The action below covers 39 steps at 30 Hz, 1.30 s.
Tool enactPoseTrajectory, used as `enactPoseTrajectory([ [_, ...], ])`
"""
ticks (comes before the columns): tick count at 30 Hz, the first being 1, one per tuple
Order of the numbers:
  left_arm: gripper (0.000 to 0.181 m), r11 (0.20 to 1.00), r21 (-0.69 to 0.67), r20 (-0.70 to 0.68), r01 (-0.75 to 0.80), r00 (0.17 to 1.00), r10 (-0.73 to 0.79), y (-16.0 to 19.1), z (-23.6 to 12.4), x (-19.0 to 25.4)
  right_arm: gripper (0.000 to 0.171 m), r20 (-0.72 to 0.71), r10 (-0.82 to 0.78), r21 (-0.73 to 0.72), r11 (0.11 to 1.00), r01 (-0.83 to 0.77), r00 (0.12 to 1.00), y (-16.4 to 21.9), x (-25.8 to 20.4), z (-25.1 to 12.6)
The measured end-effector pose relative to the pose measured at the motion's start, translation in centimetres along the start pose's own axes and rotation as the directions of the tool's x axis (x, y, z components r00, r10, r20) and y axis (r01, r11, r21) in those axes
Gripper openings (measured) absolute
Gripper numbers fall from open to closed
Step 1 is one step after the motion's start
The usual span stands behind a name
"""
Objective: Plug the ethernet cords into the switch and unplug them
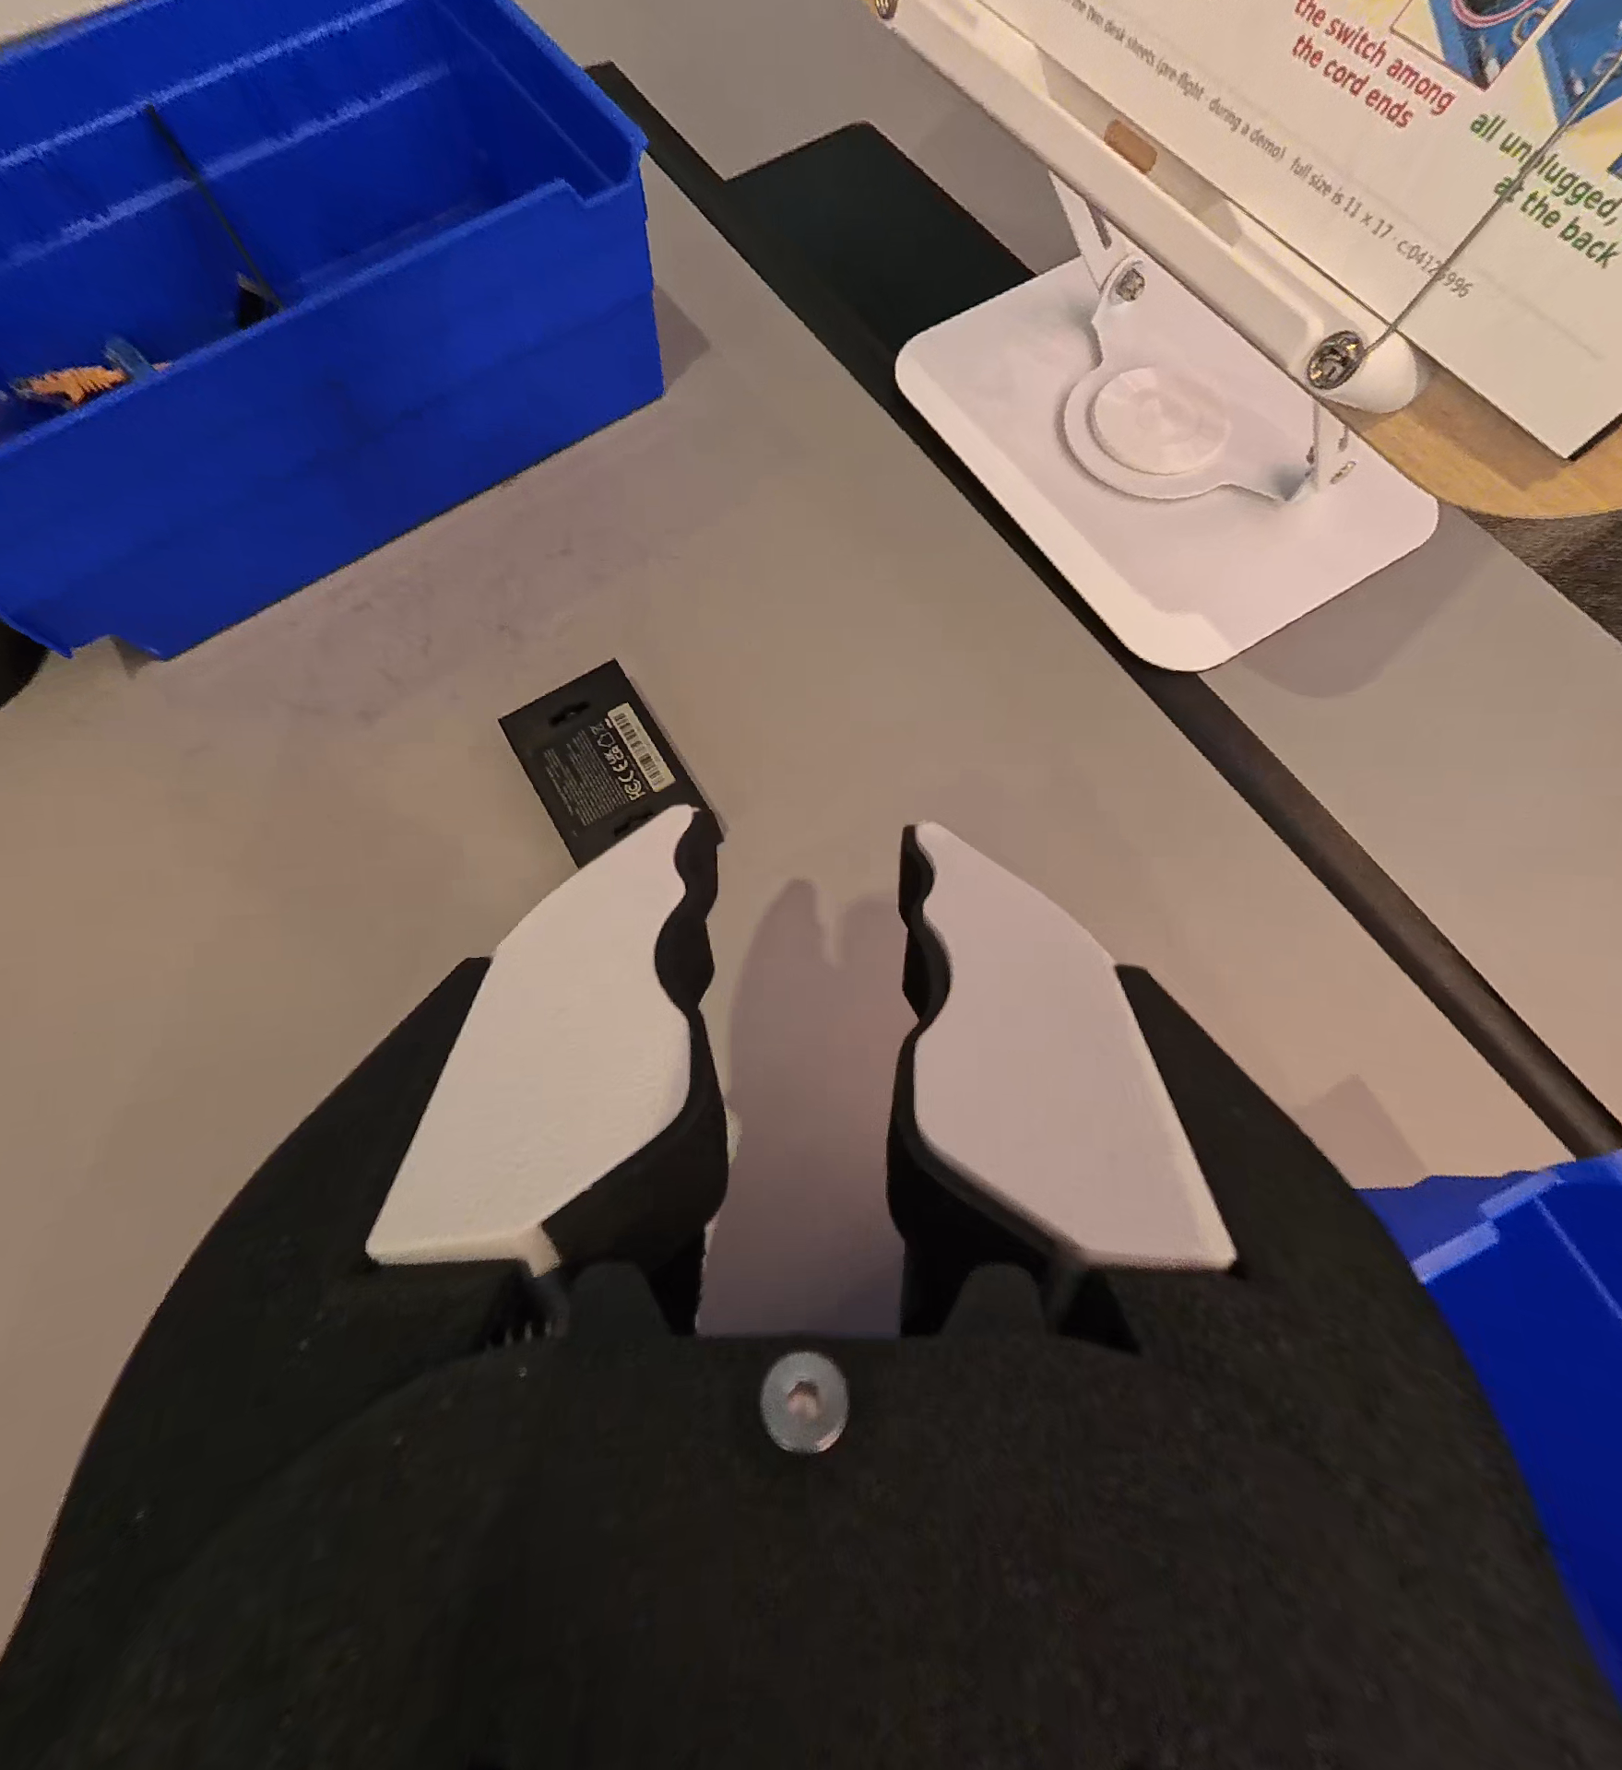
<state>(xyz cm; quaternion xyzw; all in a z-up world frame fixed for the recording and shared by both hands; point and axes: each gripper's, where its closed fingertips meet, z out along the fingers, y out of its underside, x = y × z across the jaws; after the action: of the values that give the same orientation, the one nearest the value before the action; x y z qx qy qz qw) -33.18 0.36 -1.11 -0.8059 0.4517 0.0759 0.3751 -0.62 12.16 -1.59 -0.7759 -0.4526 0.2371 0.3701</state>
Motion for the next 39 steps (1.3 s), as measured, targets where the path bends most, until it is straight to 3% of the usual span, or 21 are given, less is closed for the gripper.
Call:
enactPoseTrajectory([
  [7,0.033,0.966,-0.259,-0.239,-0.006,0.969,-0.058,6.5,4.2,4.2,0.035,-0.01,-0.001,-0.033,0.999,0.0,1.0,0.7,0.2,0.5],
  [10,0.034,0.932,-0.359,-0.256,-0.049,0.966,-0.048,8.5,6.2,4.5,0.035,-0.006,0.002,-0.043,0.999,-0.002,1.0,0.9,0.0,0.7],
  [19,0.026,0.902,-0.424,-0.281,-0.075,0.958,-0.052,10.3,8.3,4.7,0.035,-0.001,-0.02,-0.069,0.997,0.02,1.0,1.3,-0.3,1.4],
  [22,0.008,0.902,-0.423,-0.291,-0.082,0.956,-0.049,10.4,8.4,4.9,0.035,-0.004,-0.029,-0.075,0.997,0.029,1.0,1.3,-0.3,1.5],
  [31,0.006,0.916,-0.39,-0.243,-0.092,0.97,-0.006,9.5,7.7,4.0,0.035,-0.009,-0.021,-0.077,0.997,0.021,1.0,1.5,0.1,1.6],
  [39,0.005,0.949,-0.309,-0.134,-0.063,0.991,0.022,5.2,2.6,1.3,0.035,-0.018,-0.039,-0.068,0.997,0.038,0.999,1.1,-0.2,1.5],
])
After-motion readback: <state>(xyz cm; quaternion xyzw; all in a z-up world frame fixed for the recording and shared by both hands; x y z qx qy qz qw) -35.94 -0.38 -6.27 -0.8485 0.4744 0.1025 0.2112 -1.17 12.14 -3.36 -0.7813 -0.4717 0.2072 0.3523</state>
